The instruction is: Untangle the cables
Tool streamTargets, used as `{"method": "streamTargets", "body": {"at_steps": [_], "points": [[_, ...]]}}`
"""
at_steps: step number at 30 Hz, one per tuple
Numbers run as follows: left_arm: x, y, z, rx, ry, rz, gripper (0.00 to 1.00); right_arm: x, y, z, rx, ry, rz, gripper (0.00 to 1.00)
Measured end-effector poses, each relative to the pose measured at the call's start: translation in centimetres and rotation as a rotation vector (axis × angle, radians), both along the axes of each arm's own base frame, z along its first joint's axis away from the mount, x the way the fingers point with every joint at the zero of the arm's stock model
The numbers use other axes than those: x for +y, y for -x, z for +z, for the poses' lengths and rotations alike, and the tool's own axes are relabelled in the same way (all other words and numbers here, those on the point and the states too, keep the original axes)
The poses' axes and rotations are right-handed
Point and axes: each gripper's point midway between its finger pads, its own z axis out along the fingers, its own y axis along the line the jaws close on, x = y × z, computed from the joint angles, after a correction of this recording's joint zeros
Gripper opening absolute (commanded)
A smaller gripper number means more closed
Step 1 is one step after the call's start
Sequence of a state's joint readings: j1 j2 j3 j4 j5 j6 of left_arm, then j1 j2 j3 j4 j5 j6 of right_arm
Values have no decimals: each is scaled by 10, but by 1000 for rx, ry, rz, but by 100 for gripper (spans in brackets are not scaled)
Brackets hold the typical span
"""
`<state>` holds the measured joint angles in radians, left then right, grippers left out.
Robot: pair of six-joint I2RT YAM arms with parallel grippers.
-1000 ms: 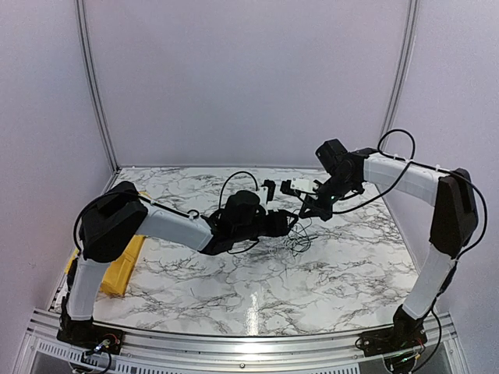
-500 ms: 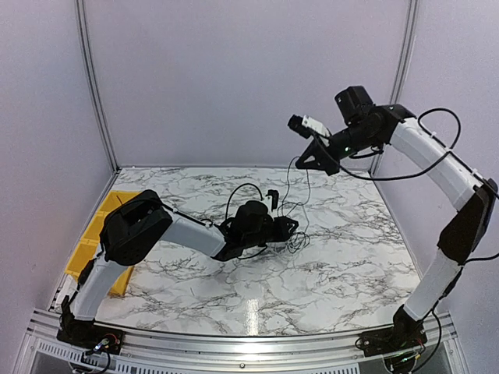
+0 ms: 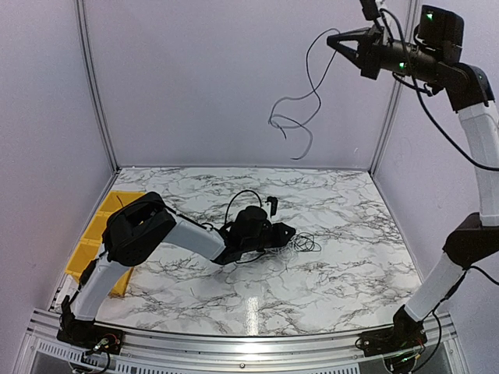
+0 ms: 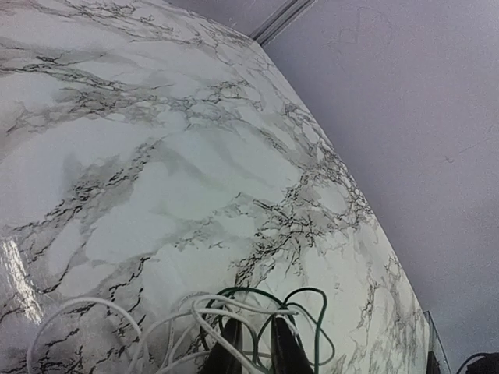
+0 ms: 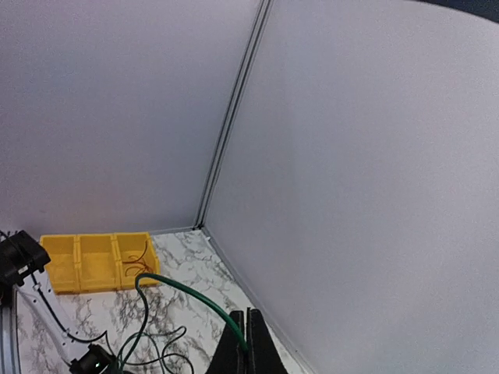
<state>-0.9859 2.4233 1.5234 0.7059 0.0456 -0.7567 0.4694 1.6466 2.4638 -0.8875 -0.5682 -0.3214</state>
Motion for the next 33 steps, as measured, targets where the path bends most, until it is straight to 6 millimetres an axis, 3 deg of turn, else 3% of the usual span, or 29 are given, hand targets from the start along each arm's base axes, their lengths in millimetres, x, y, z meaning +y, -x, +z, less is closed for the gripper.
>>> {"method": "streamTargets", "body": {"at_steps": [4,6,10,15,19,22,24,28,31,33], "points": [[2,3,-11,17,-15,-8,17,-18,7,44,-131,-93,-83,0],[2,5,-12,20,-16,-15,23,-24,11,57,-174,-118,-109,0],[2,8,-8,1,-25,-37,40,-30,9,51,-187,-112,-148,0],[10,14,25,-45,-23,-56,52,-27,-16,0,-115,-30,-205,0],[24,24,96,-118,42,-59,57,-22,-40,-59,-20,64,-237,0],[44,34,153,-179,103,-44,60,-18,-48,-95,43,116,-236,0],[61,40,180,-210,124,-21,62,-17,-48,-117,81,148,-226,0],[94,49,210,-253,121,41,69,-17,-47,-136,116,173,-220,0],[111,50,225,-296,94,97,84,-18,-47,-149,157,178,-227,0],[117,49,236,-333,81,132,89,-18,-47,-161,190,183,-233,0]]}}
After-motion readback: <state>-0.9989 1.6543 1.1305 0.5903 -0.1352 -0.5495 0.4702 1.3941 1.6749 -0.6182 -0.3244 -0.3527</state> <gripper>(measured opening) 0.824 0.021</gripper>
